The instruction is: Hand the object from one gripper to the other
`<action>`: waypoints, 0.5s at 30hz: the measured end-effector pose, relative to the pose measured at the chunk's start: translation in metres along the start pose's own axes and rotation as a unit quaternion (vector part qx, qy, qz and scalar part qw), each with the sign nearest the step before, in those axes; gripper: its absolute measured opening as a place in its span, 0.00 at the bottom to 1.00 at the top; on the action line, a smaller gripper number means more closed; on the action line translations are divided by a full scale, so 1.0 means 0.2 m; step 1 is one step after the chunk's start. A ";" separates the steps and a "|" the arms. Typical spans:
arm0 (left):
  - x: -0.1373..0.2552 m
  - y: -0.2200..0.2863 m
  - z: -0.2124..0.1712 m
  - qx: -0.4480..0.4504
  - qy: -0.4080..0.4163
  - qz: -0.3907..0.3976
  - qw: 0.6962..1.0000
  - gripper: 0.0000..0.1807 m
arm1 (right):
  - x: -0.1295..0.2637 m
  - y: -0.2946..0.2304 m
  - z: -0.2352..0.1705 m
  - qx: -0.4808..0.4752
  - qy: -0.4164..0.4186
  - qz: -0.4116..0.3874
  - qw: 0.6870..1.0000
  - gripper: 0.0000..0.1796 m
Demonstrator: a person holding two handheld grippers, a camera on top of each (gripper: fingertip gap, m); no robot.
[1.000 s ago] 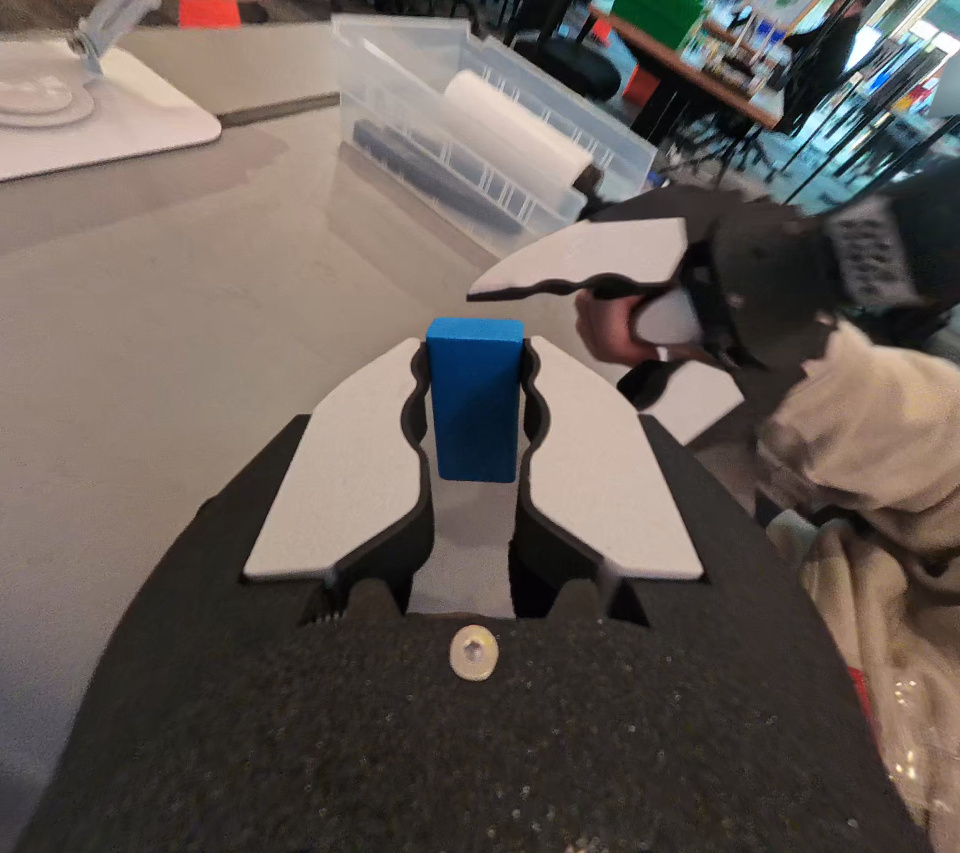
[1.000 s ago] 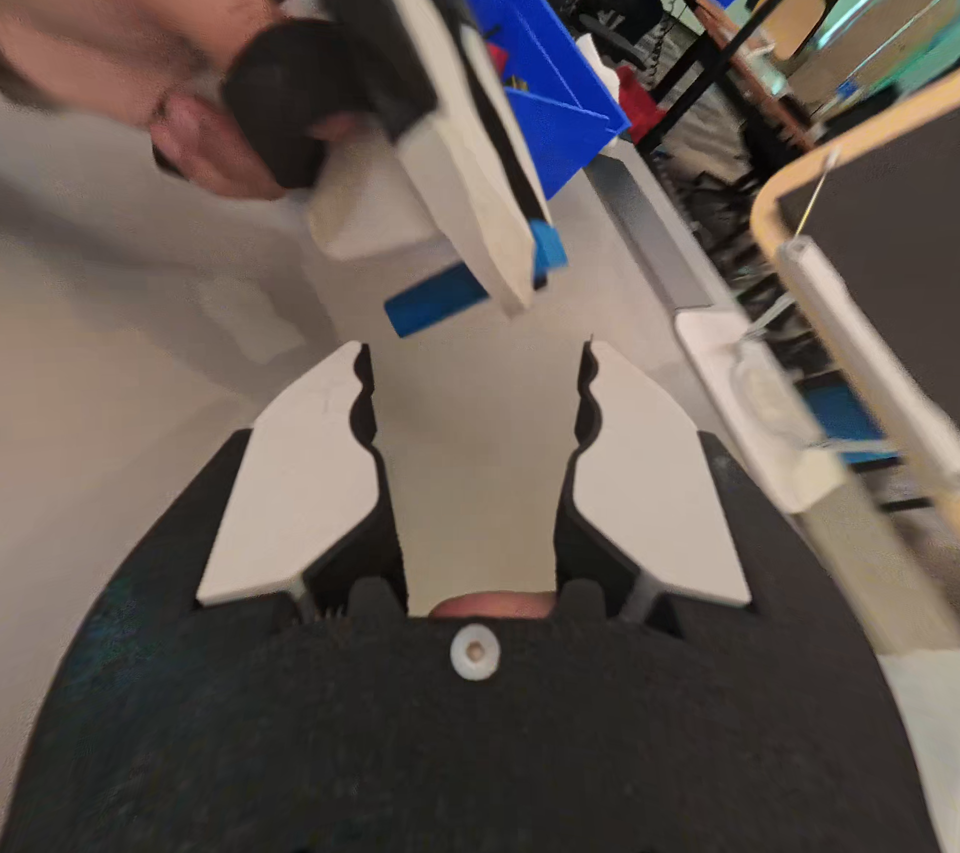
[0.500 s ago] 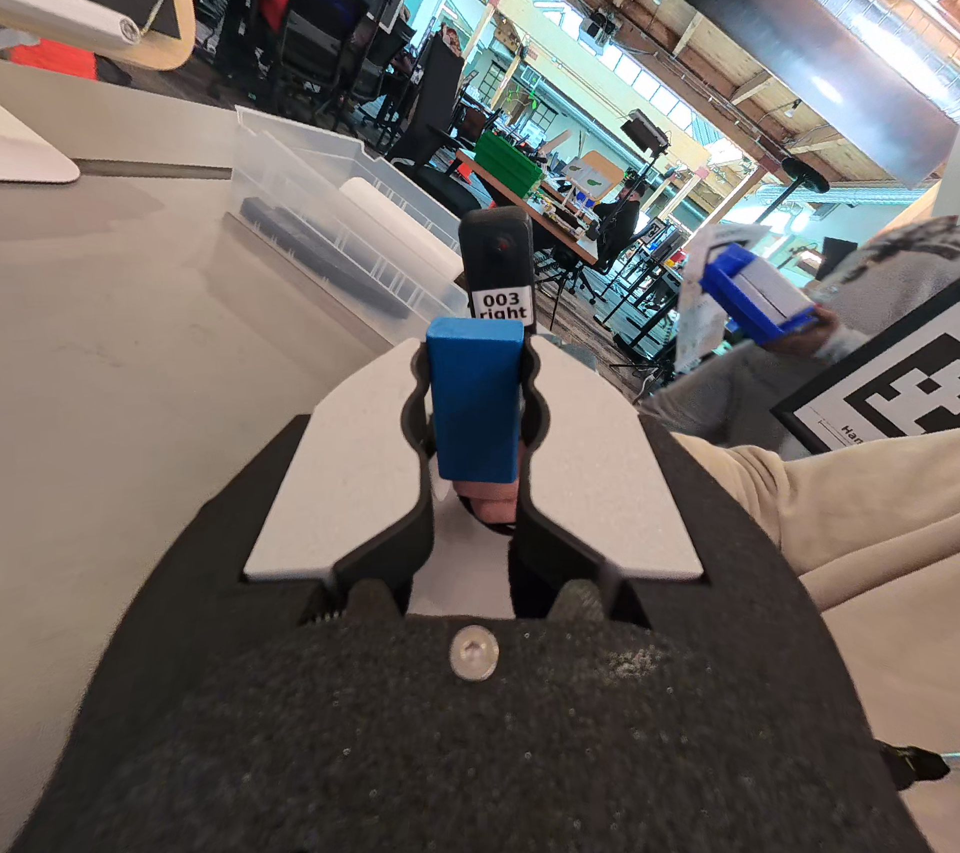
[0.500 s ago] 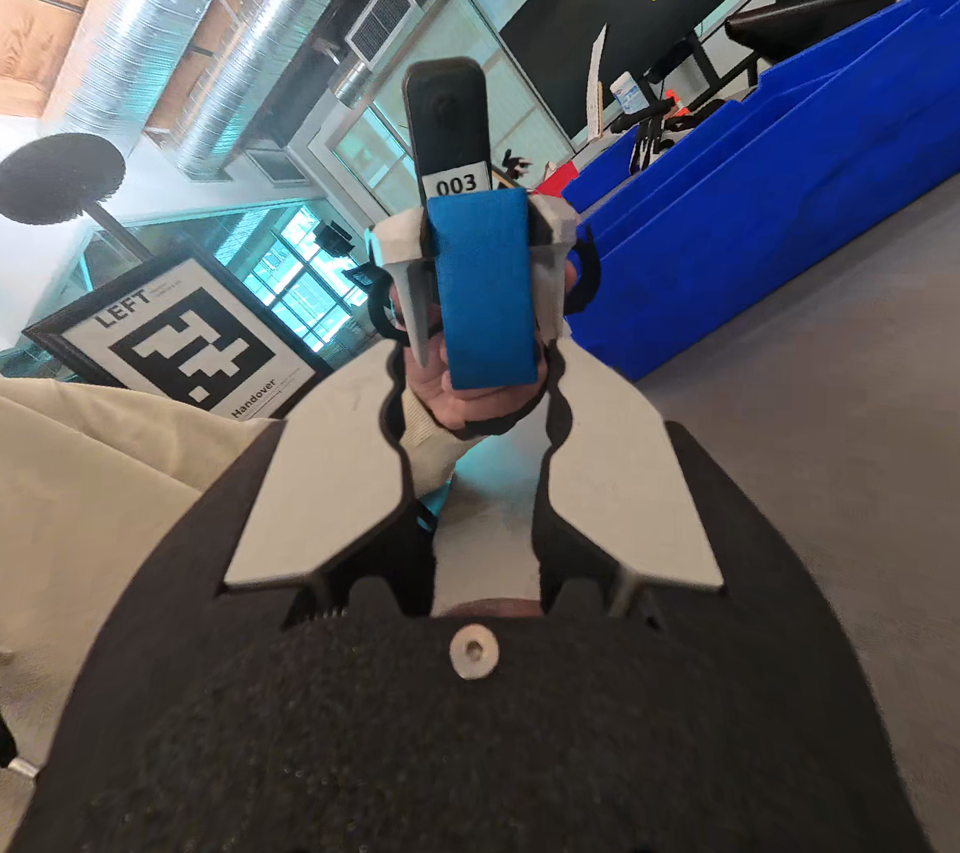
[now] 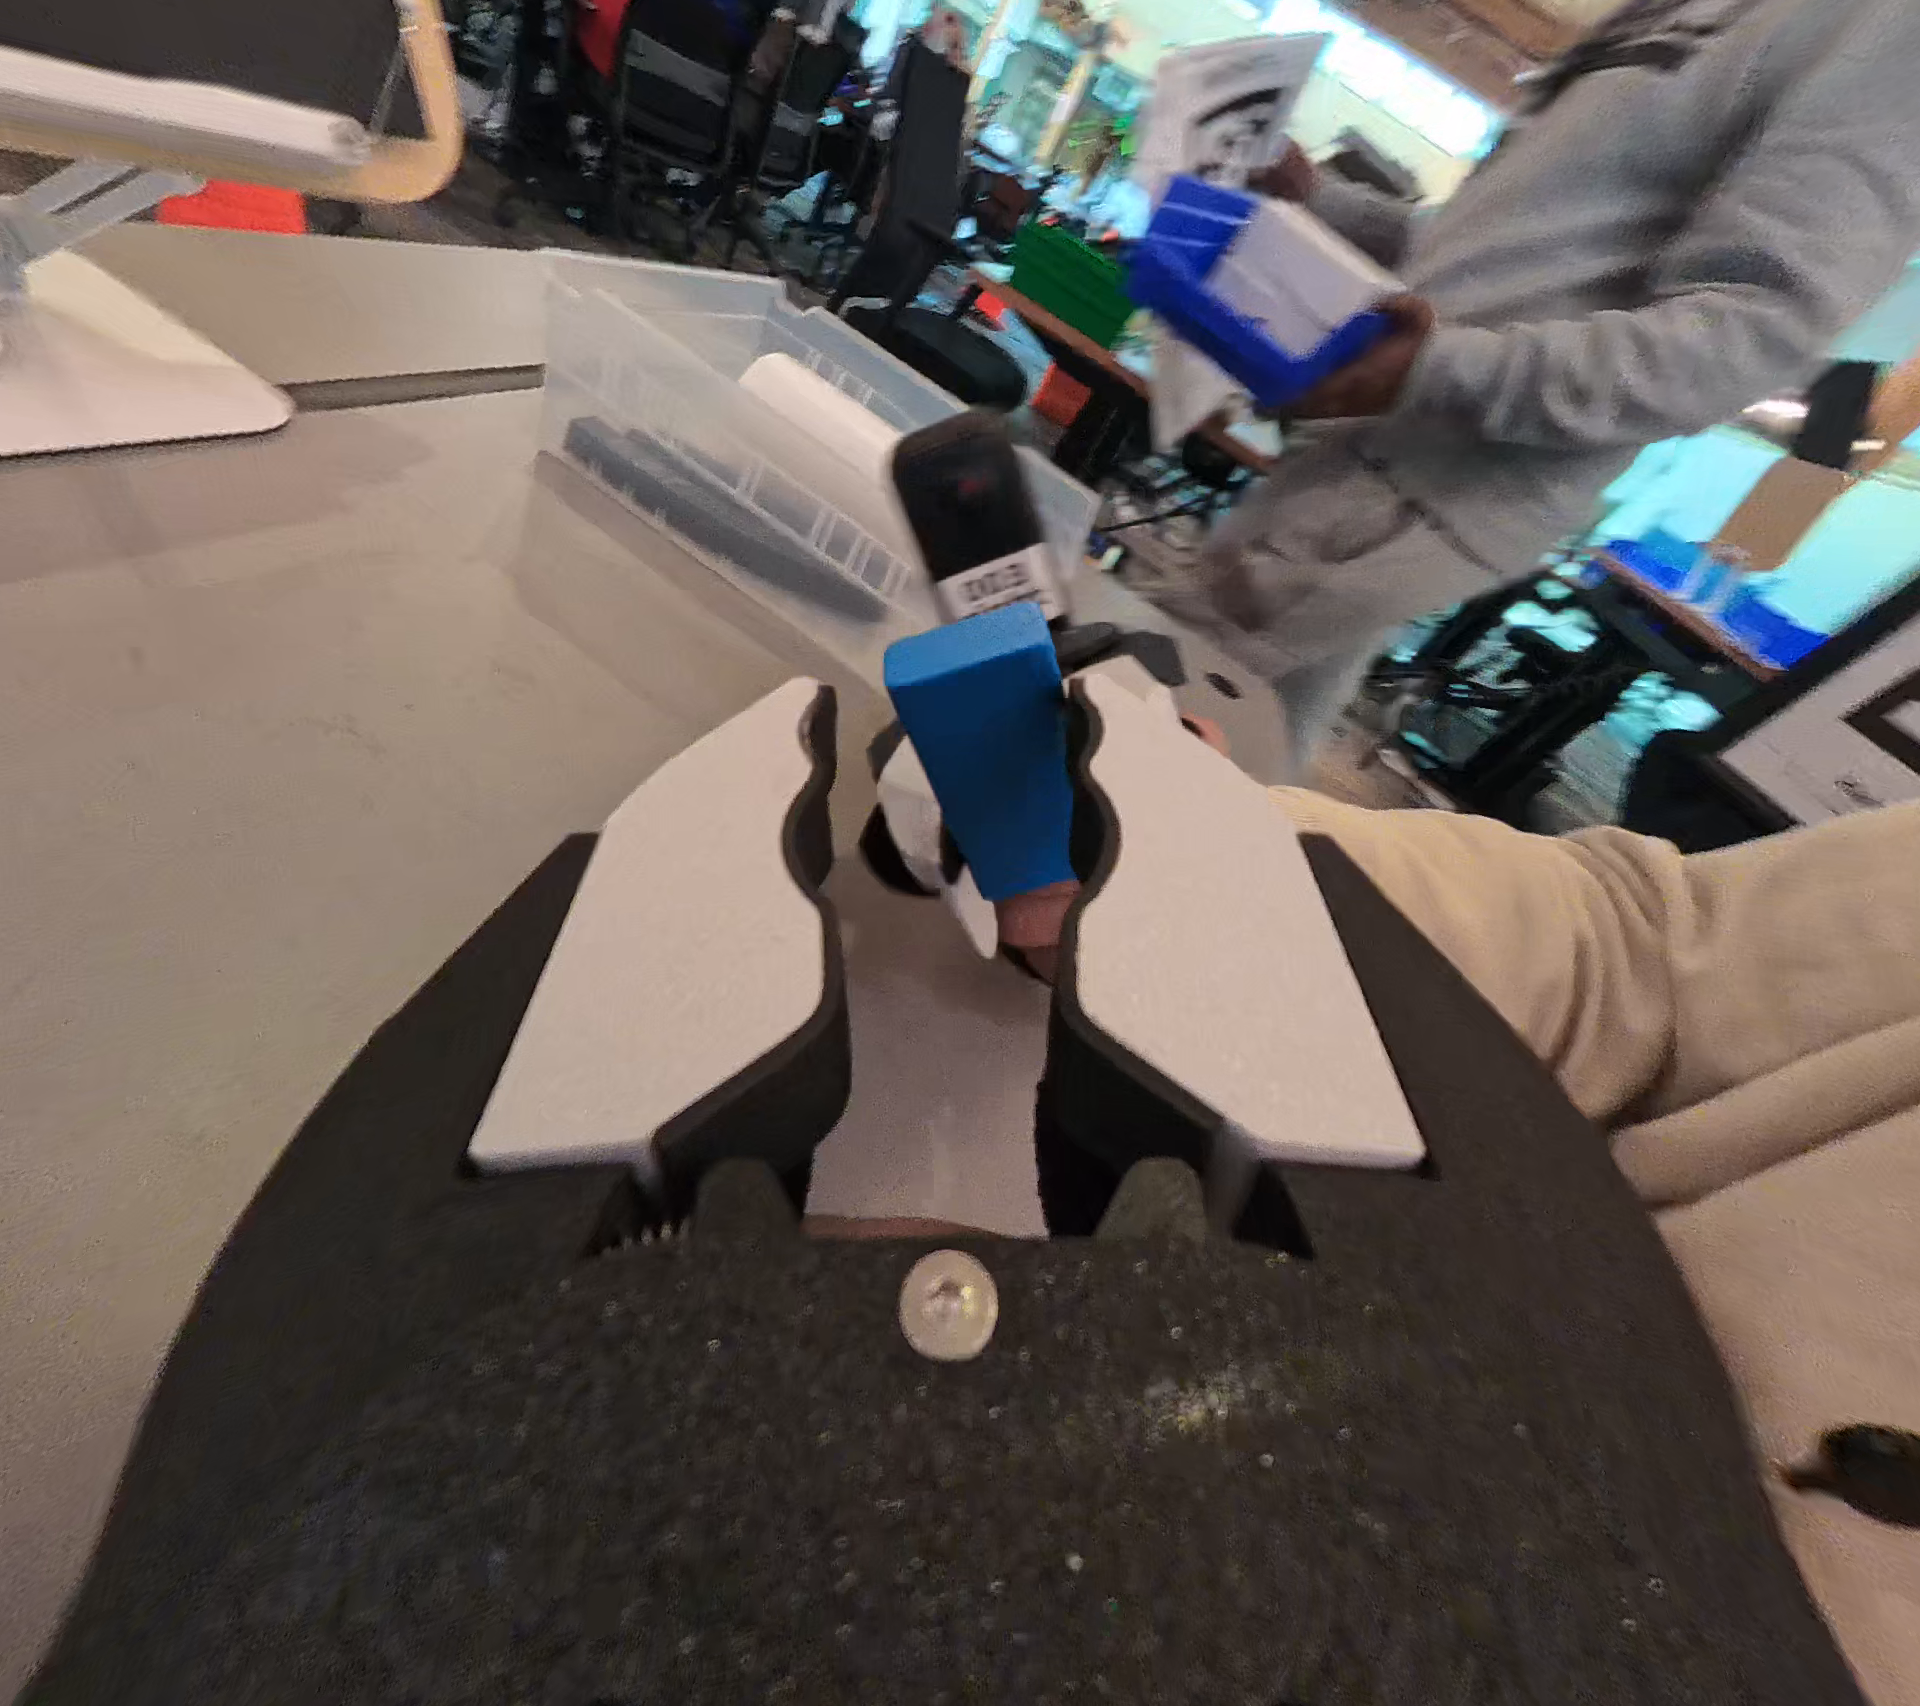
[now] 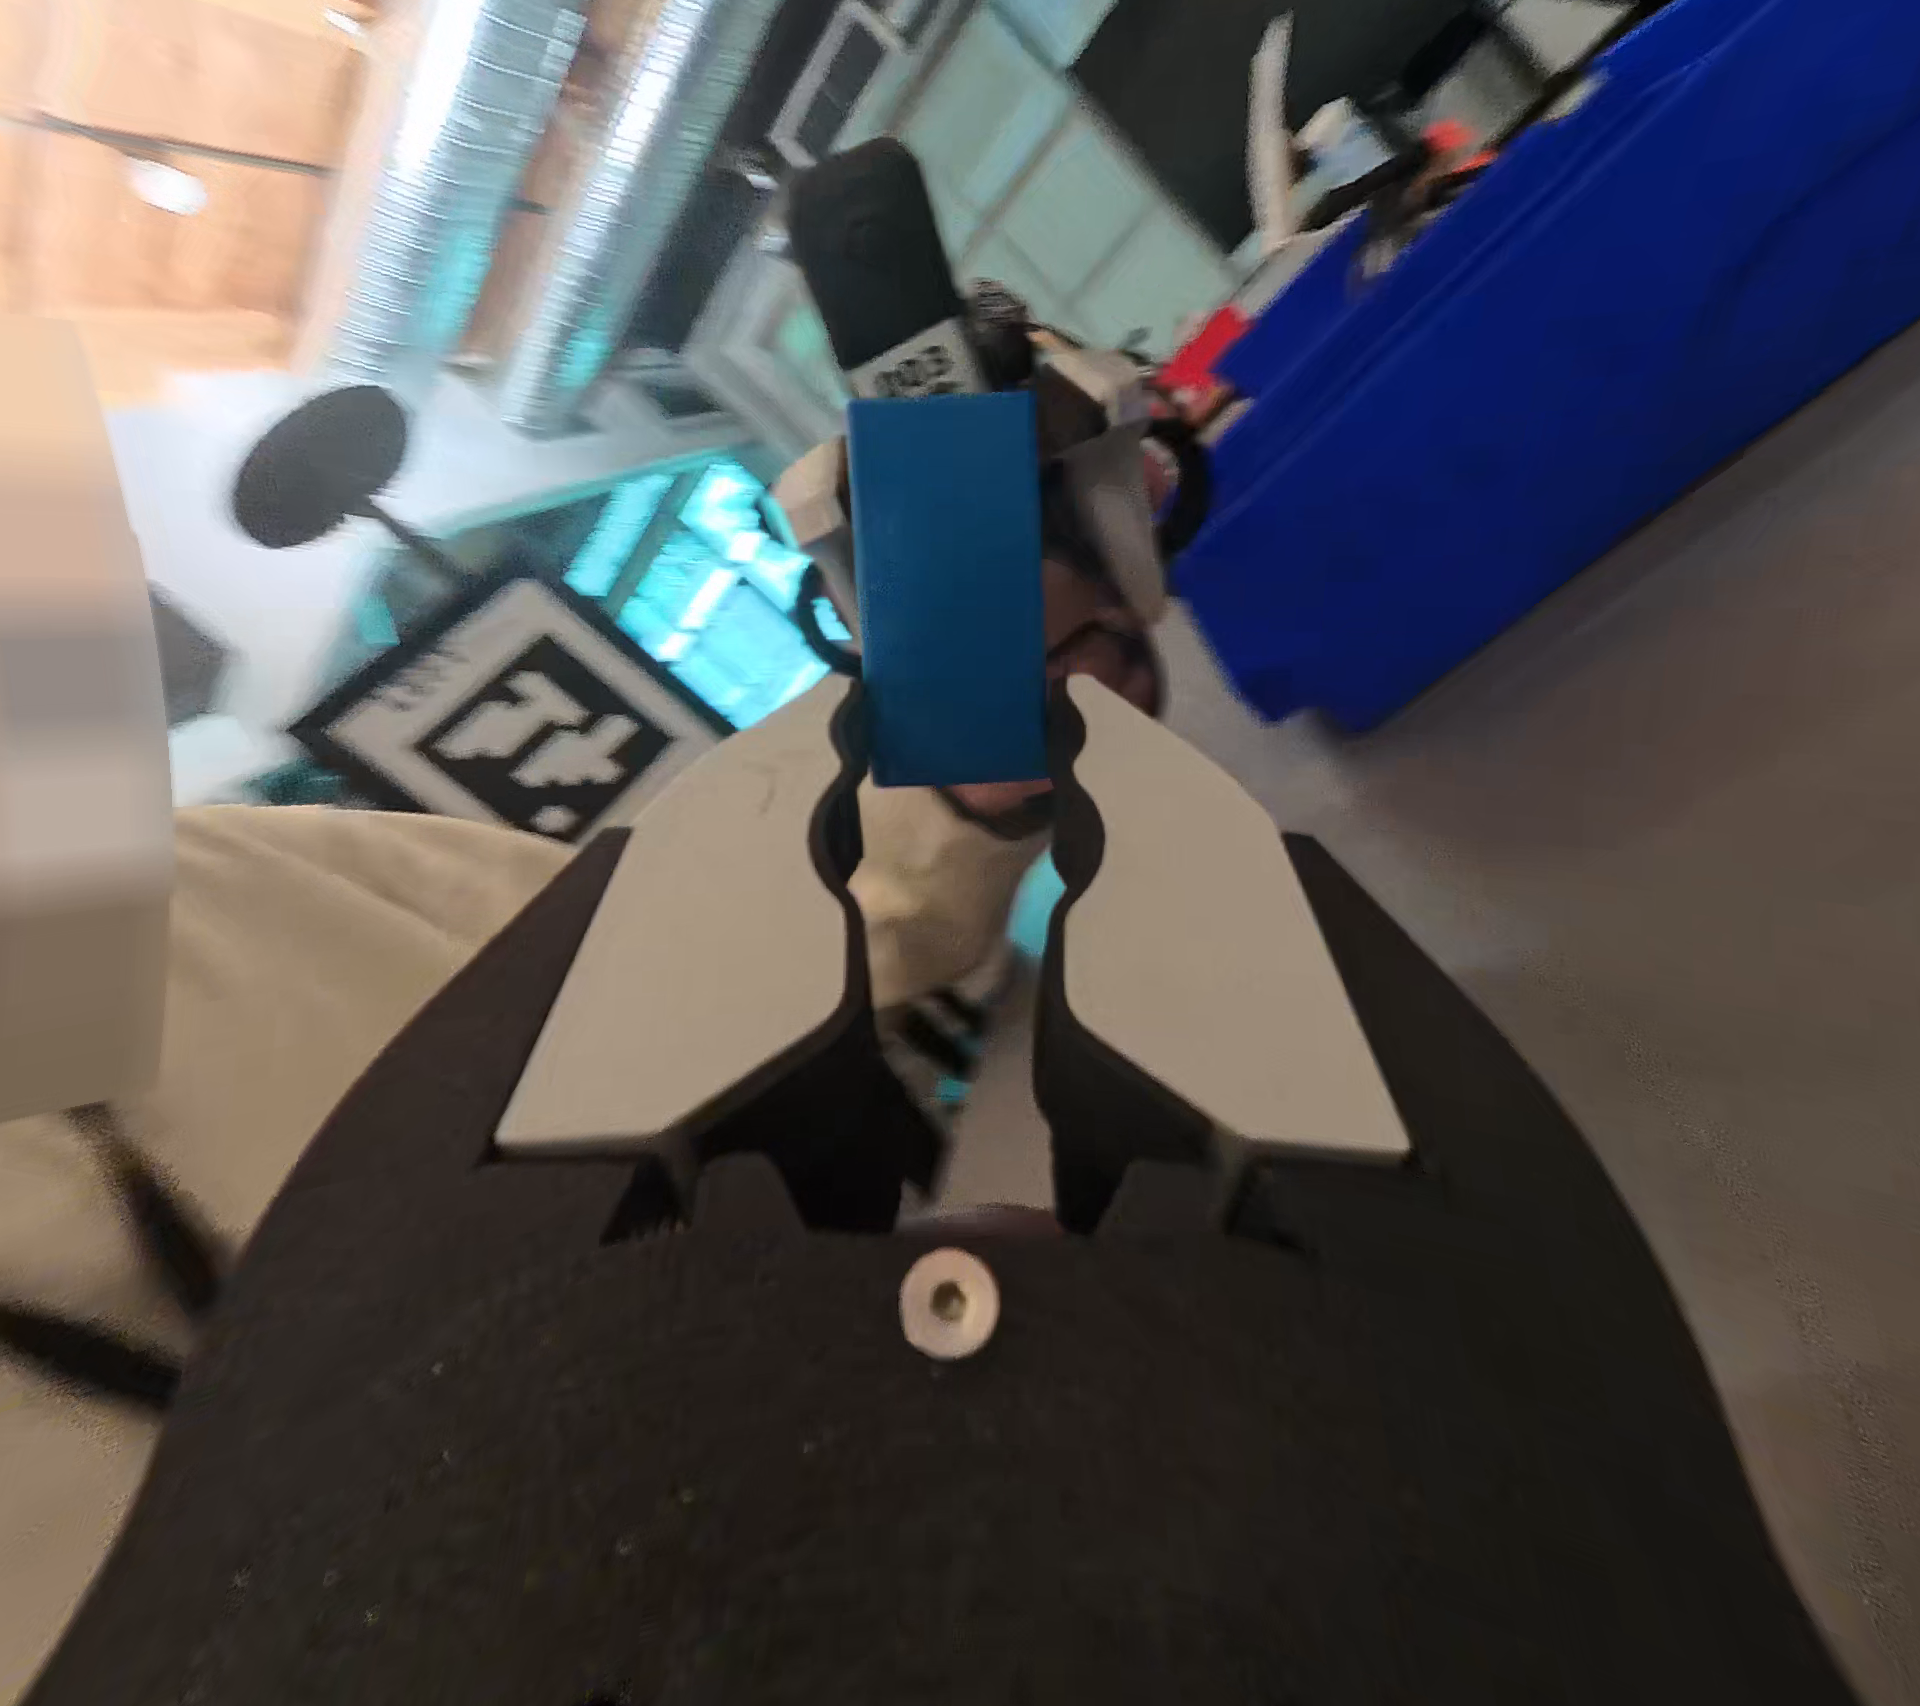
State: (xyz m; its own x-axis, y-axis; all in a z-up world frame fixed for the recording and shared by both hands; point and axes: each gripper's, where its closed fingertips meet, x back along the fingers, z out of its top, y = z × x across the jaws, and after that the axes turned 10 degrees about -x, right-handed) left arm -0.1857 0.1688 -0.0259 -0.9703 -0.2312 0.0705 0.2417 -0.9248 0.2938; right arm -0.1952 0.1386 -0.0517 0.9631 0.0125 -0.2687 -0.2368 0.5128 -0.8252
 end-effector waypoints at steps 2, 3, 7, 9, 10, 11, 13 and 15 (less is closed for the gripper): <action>0.03 0.08 0.05 0.015 0.028 -0.057 0.998 0.23 | -0.01 -0.10 -0.04 -0.070 -0.028 0.088 0.993 0.18; 0.04 0.12 0.08 0.027 0.046 -0.091 0.994 0.23 | -0.02 -0.16 -0.07 -0.101 -0.042 0.132 0.985 0.18; 0.09 0.28 0.13 0.053 0.080 -0.200 0.975 0.24 | -0.03 -0.33 -0.11 -0.158 -0.066 0.272 0.947 0.18; 0.08 0.33 0.13 0.055 0.077 -0.226 0.969 0.25 | -0.05 -0.38 -0.13 -0.161 -0.075 0.300 0.937 0.18; 0.07 0.34 0.12 0.057 0.075 -0.230 0.969 0.26 | -0.05 -0.39 -0.14 -0.163 -0.076 0.313 0.932 0.18; 0.06 0.35 0.11 0.060 0.073 -0.232 0.968 0.24 | -0.06 -0.40 -0.14 -0.166 -0.074 0.321 0.930 0.18; 0.04 0.36 0.09 0.067 0.067 -0.239 0.966 0.21 | -0.06 -0.41 -0.13 -0.168 -0.067 0.331 0.926 0.18; 0.03 0.37 0.09 0.069 0.073 -0.243 0.965 0.17 | -0.07 -0.39 -0.14 -0.173 -0.074 0.318 0.929 0.18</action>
State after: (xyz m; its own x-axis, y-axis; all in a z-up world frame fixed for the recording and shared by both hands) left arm -0.1739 0.1049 0.0136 -0.9559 0.1705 -0.2392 -0.2544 -0.8876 0.3839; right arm -0.1931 0.0752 0.0016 0.6156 0.3503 -0.7060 -0.7658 0.0547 -0.6407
